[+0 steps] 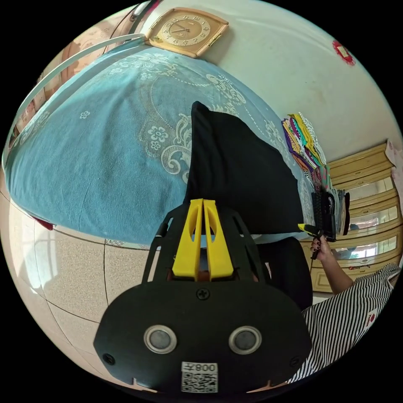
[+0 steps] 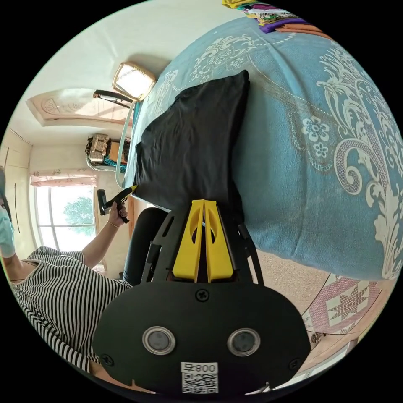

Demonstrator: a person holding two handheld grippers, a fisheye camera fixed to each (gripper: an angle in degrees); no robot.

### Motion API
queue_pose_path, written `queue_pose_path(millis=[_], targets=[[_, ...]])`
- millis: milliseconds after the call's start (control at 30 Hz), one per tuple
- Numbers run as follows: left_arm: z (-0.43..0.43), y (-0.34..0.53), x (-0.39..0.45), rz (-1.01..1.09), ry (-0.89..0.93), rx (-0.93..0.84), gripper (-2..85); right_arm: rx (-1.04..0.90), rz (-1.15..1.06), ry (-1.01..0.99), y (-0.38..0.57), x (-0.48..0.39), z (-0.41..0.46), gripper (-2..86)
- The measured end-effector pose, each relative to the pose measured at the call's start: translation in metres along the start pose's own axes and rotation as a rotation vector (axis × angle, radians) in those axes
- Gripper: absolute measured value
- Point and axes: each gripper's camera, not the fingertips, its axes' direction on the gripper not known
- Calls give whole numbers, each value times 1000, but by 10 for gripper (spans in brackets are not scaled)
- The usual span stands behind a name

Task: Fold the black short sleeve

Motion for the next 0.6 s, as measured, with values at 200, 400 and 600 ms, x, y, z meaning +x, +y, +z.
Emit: queue_pose_path(millis=[200, 400, 600], targets=[[12, -41, 44, 72, 34, 78, 1, 69, -96, 79, -33, -48, 4, 0], [67, -93, 73, 107, -232, -44, 1, -6, -123, 352, -86, -76, 37, 0], [65, -96, 90, 69, -149, 52, 1, 51, -60, 256, -85, -76, 40, 0]])
